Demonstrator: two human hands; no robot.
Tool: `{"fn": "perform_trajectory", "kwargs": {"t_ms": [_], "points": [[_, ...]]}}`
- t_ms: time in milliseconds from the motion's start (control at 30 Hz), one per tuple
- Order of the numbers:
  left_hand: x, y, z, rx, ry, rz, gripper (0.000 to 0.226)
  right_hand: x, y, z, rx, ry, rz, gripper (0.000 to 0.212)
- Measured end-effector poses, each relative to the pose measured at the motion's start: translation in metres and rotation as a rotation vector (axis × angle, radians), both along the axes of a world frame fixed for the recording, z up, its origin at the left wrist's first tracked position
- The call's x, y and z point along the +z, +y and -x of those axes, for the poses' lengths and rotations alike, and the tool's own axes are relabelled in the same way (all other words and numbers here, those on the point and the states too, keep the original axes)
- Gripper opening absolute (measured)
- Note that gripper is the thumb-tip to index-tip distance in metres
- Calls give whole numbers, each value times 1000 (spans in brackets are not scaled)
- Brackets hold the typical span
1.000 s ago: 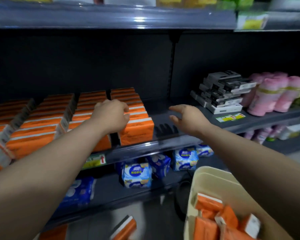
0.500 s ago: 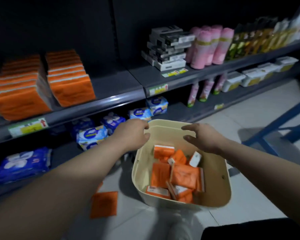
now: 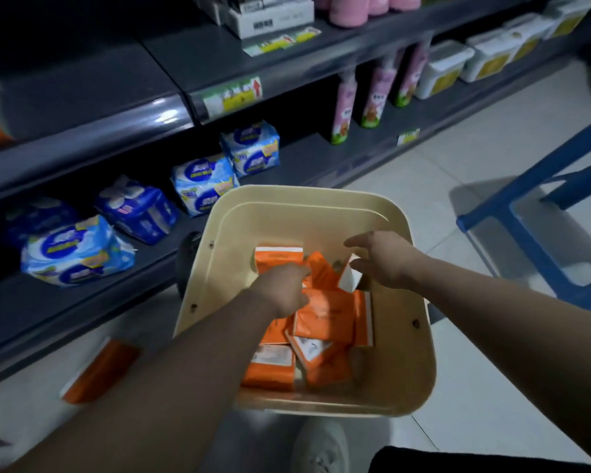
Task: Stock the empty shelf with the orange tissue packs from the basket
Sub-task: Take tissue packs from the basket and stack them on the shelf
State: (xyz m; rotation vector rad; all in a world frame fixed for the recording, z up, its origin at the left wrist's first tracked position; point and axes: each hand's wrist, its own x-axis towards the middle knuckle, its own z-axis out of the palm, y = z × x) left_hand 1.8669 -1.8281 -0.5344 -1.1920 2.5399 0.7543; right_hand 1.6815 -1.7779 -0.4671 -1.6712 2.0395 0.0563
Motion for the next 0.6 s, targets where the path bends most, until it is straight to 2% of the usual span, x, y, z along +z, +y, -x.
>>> {"fn": "perform_trajectory", "kwargs": {"t_ms": [167,300,500,600], "points": [[-45,-1,27,-148,-205,-5,70,-25,-6,19,-19,-25,-5,47],[-64,4,25,-204,-221,88,70,-36,-15,23,-72,-79,1,46],[-39,-8,2,-72,-250,66,68,-43,-31,22,-114,-100,-12,44],[-4,-30,-24,51,-114,29,50,-45,-38,15,-67,-76,-30,45]]}}
